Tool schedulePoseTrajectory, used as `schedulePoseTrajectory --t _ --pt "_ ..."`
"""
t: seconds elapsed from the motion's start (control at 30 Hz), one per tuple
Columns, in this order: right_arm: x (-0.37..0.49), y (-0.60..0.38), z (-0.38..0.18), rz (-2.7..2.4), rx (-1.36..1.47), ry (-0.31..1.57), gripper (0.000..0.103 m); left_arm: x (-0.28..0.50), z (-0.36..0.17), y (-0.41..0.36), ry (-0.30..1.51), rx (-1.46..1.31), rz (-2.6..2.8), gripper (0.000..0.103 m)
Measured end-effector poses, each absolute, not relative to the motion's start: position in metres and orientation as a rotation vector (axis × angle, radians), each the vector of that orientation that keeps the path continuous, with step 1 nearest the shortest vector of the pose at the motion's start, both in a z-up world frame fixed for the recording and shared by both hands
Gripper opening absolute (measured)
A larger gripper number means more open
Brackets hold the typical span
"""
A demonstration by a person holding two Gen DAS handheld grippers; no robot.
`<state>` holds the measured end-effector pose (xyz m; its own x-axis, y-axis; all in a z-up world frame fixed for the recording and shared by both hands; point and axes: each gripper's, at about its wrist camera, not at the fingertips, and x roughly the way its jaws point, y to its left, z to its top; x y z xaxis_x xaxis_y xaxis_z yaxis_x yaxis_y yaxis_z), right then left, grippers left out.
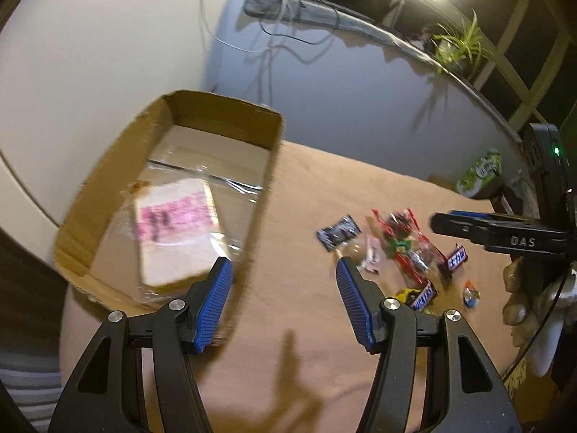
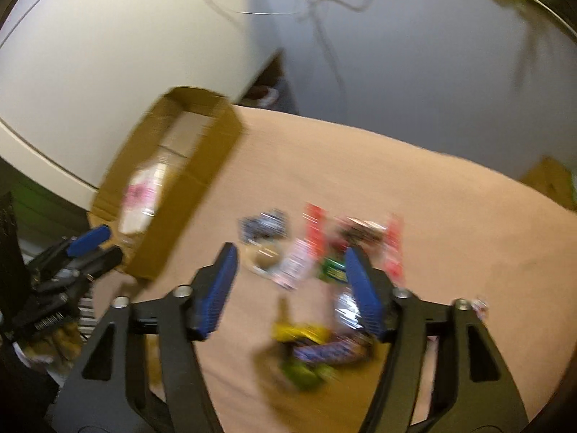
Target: Organize snacks
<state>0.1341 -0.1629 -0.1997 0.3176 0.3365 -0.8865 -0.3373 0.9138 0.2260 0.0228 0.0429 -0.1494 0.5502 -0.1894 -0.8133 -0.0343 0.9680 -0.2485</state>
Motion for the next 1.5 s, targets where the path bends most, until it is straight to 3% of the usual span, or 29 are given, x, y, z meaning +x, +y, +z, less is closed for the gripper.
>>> schedulePoseTrajectory --t 0.4,0.77,1.0,1.1,1.23,1.5 --pt "0.112 -0.286 -0.237 0.152 0.134 1.246 0.074 0.045 -0.174 -0.014 1.064 -0.226 -0.194 0.060" --pt "0.121 -0.304 -0.264 0.092 0.256 1.313 0.074 0.071 -0.200 -0.033 1.125 -0.251 -0.237 0.057" --pt "0.135 -0.295 -0.281 0.109 0.294 1.368 0.059 0.082 -0.207 -0.035 1.146 -0.270 -0.240 0.057" --pt "0.141 -0.291 -0.288 0.097 0.291 1.379 0.057 0.086 -0.210 -0.037 1.155 -0.267 -0.243 0.056" --pt "0.149 -0.281 -0.288 0.089 0.236 1.373 0.054 0.090 -0.214 -0.041 1.163 -0.253 -0.243 0.046" --pt "0.164 -0.252 -0.292 0.088 0.094 1.367 0.036 0.091 -0.221 -0.047 1.160 -0.190 -0.234 0.033"
